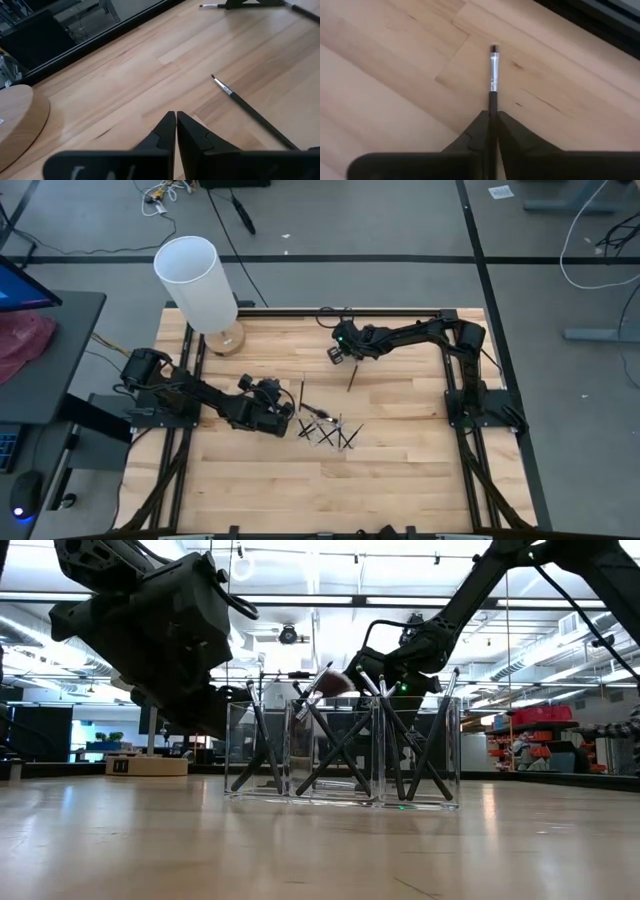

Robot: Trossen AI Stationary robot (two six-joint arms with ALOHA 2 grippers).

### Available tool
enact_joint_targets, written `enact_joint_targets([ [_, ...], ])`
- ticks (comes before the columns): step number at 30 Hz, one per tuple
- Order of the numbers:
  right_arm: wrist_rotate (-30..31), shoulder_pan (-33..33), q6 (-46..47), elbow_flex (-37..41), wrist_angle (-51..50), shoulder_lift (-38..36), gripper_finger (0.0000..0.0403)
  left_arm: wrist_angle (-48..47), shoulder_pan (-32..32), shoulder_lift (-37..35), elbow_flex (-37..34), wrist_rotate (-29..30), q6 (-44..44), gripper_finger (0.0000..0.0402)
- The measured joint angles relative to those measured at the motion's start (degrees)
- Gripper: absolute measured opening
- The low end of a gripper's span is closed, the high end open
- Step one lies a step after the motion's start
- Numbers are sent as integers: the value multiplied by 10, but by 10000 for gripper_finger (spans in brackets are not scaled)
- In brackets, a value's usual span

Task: Put items in baskets/containers
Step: Put the black eyeshadow brush into the transparent organizer

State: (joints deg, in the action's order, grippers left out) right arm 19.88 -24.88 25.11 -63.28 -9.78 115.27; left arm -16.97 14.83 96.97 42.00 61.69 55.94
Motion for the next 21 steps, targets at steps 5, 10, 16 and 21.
enact_joint_targets([
  [5, -16, 3, -41, 10, 10, 0, 21, 0, 0, 0, 0, 0, 0, 18],
  [10, -21, 13, -83, 46, 65, -2, 12, 0, 0, 0, 0, 0, 0, 18],
  [16, -30, 17, -118, 66, 98, -8, 10, 3, 0, 0, 0, 0, 0, 18],
  [21, -47, 17, -123, 68, 88, -19, 21, 5, 0, 0, 0, 0, 0, 18],
])
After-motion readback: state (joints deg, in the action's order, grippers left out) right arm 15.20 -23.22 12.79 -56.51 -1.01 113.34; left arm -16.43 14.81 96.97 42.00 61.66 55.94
